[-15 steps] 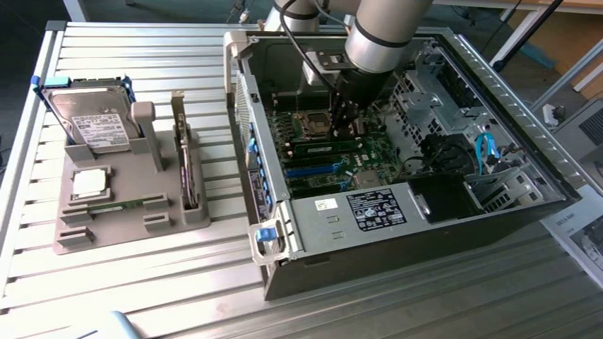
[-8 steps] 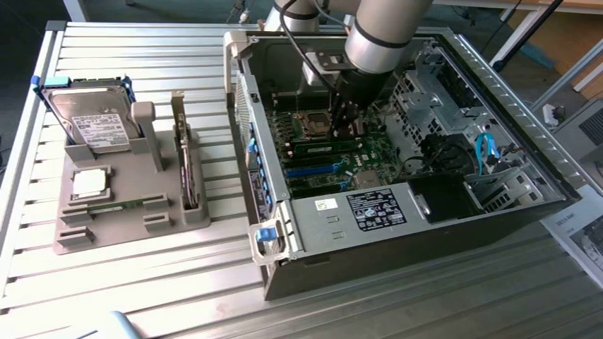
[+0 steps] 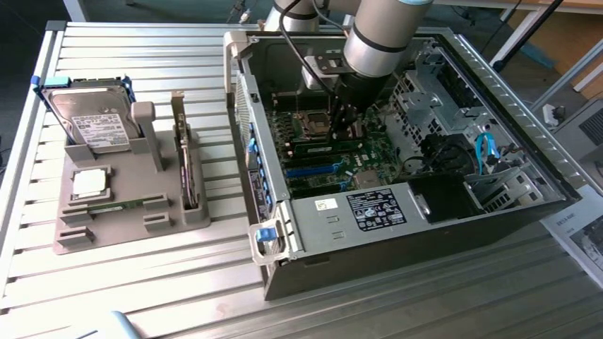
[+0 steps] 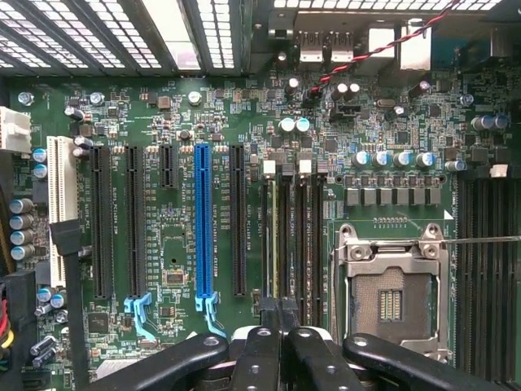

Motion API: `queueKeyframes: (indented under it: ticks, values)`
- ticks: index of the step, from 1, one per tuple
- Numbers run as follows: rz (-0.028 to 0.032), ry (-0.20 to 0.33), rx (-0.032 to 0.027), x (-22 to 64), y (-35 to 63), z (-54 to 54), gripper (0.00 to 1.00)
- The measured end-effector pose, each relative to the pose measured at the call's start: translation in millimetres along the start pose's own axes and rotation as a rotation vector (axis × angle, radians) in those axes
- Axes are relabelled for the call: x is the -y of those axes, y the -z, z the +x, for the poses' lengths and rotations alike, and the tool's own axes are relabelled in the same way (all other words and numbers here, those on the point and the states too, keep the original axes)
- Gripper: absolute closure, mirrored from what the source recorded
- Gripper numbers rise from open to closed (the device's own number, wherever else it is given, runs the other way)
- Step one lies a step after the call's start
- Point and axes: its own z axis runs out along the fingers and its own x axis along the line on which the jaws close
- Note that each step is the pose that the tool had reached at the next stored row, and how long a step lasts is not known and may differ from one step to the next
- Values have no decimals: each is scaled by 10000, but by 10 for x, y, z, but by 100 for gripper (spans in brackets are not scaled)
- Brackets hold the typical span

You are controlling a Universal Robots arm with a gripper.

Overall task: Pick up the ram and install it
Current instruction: 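Press down the ram until it locks into place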

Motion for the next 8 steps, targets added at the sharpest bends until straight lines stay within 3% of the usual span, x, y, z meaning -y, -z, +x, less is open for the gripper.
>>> queueKeyframes:
  ticks: [8]
  values:
    - [0, -1, 0, 0, -18, 1, 90]
